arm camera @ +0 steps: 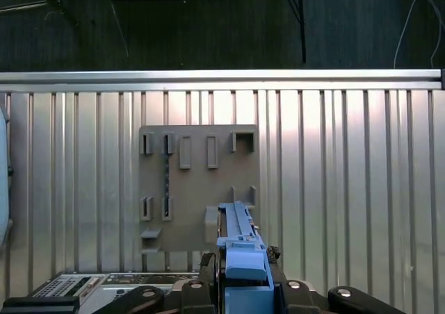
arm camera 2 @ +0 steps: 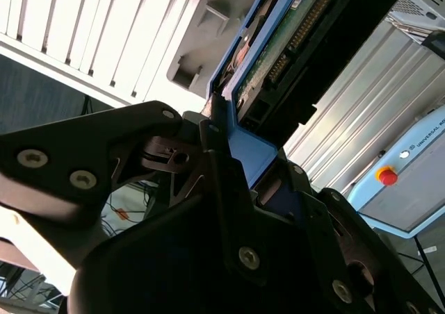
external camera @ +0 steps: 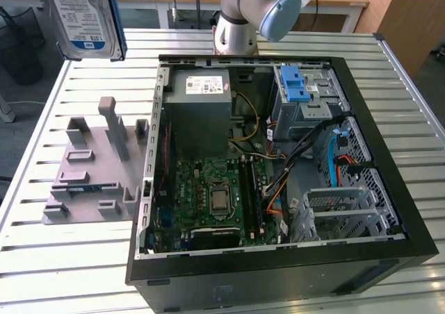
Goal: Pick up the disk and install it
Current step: 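Pick up the disk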
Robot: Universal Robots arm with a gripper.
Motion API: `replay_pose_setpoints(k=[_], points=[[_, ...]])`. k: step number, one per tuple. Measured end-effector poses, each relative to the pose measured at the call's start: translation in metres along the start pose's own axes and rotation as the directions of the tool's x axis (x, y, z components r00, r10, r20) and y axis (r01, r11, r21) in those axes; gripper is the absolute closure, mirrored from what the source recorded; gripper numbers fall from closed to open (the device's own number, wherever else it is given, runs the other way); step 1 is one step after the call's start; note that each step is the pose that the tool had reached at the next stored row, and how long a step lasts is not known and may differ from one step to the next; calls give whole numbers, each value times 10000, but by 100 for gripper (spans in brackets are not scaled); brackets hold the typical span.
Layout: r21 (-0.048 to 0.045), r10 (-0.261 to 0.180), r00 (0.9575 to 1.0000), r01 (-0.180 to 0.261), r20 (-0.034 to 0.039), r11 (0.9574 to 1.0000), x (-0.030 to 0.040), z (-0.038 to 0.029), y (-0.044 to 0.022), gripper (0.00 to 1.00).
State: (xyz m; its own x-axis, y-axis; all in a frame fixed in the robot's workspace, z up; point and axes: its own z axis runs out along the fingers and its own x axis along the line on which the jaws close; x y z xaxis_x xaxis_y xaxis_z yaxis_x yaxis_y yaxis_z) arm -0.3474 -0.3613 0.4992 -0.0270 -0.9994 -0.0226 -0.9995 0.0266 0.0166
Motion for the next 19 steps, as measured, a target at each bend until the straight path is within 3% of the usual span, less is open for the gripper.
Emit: replay_pose_setpoints(k=[10, 19], points=[[-1, 0, 10000, 0, 0, 10000, 21, -4, -161, 64], [-1, -2, 10000, 2, 0, 10000, 29, -4, -174, 64]])
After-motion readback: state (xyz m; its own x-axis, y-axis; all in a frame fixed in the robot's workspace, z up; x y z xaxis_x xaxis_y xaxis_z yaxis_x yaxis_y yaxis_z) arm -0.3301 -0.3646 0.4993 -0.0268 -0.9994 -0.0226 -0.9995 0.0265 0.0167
